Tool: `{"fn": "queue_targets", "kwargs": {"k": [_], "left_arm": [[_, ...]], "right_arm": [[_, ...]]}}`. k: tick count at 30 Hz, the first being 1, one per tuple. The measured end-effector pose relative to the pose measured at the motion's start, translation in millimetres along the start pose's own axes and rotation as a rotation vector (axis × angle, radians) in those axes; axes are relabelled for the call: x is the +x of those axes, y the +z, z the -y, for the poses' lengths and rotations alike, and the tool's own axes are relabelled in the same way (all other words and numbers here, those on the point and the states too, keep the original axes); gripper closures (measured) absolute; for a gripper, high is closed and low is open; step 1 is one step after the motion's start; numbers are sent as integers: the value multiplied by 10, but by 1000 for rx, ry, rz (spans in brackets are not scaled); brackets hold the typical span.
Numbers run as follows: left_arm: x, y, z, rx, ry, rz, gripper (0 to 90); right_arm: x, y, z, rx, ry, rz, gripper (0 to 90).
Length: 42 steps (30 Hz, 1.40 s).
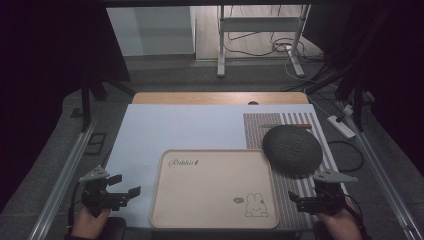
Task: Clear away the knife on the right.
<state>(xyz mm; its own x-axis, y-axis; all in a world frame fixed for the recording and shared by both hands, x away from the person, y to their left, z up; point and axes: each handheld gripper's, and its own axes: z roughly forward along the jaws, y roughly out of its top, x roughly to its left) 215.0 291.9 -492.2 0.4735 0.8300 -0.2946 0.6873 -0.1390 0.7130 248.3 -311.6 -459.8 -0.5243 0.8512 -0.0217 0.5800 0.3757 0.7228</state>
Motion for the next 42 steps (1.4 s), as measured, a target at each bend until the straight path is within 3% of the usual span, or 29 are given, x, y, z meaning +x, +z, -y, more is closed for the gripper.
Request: {"fn": "queue_targets", "kwargs": {"k": [10, 17, 25, 30, 42], "left_arm": [[-2, 7, -4, 6, -6, -10, 51], [-4, 10, -6, 10, -6, -15, 51], [-8, 12, -8, 13, -6, -21, 52], [-10, 15, -9, 14, -4, -24, 52], [-15, 16, -11, 16, -2, -28, 53]], "right_arm": [[-27, 13, -58, 0, -10, 12, 7], [-34, 42, -105, 0, -39, -21, 6], [-119, 92, -172, -9, -28, -30, 6], [-161, 110, -237, -60, -43, -28, 6], [-266, 191, -363, -32, 3, -28, 0]]}}
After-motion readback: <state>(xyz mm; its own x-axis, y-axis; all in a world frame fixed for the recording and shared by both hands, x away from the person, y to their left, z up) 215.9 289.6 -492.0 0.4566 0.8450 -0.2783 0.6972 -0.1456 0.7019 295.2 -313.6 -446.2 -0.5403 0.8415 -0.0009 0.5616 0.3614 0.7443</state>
